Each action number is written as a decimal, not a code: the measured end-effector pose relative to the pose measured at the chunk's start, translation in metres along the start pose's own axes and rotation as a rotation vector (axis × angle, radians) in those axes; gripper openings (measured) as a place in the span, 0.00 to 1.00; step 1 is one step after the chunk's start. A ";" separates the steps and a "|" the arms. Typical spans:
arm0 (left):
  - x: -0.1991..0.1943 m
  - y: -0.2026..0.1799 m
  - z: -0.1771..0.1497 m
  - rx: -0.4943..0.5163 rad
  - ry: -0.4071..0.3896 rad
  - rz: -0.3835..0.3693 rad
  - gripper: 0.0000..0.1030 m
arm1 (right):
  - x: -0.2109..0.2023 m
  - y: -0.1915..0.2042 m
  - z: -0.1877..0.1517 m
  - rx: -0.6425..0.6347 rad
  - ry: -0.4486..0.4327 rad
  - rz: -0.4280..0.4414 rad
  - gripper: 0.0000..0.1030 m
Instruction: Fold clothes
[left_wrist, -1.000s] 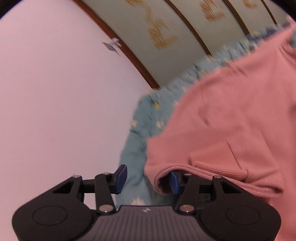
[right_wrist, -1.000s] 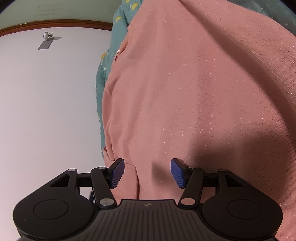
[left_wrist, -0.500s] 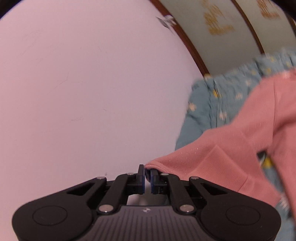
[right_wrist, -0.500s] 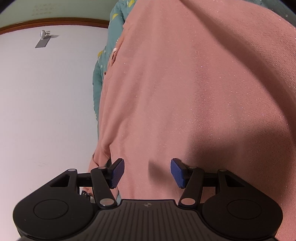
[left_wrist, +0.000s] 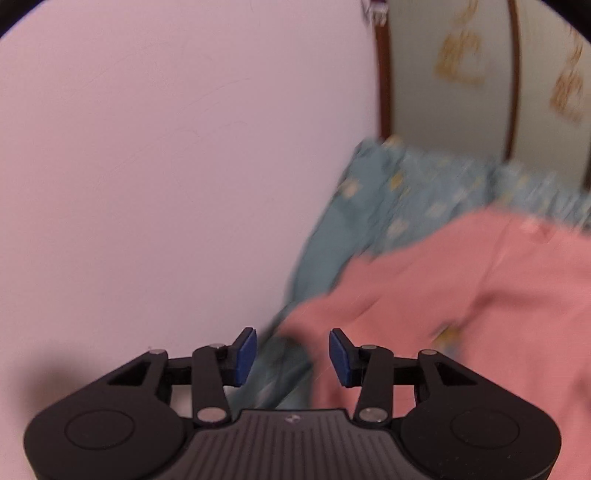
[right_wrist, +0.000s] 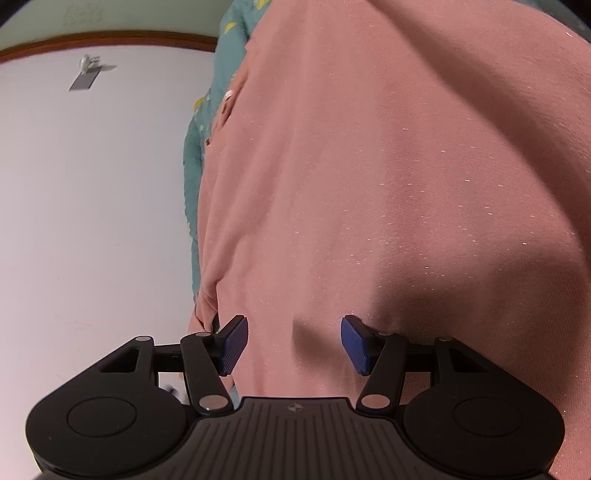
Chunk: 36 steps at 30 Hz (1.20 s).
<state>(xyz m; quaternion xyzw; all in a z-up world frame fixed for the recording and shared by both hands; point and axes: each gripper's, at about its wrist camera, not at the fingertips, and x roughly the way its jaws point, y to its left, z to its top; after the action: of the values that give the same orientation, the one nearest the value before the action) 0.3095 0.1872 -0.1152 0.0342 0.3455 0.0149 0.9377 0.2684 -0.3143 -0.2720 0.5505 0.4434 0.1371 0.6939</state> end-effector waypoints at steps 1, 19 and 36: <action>0.007 -0.008 0.010 0.017 -0.011 -0.013 0.47 | 0.000 0.001 -0.001 -0.011 0.001 -0.001 0.54; 0.232 -0.139 0.067 0.512 0.180 -0.321 0.27 | 0.030 -0.006 0.011 -0.043 0.051 0.000 0.53; 0.234 -0.113 0.047 0.449 0.213 -0.423 0.47 | 0.047 0.012 0.022 -0.087 0.052 -0.031 0.54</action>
<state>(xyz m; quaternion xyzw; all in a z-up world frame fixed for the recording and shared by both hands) 0.5188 0.0841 -0.2390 0.1656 0.4356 -0.2535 0.8477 0.3151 -0.2923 -0.2830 0.5091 0.4637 0.1597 0.7074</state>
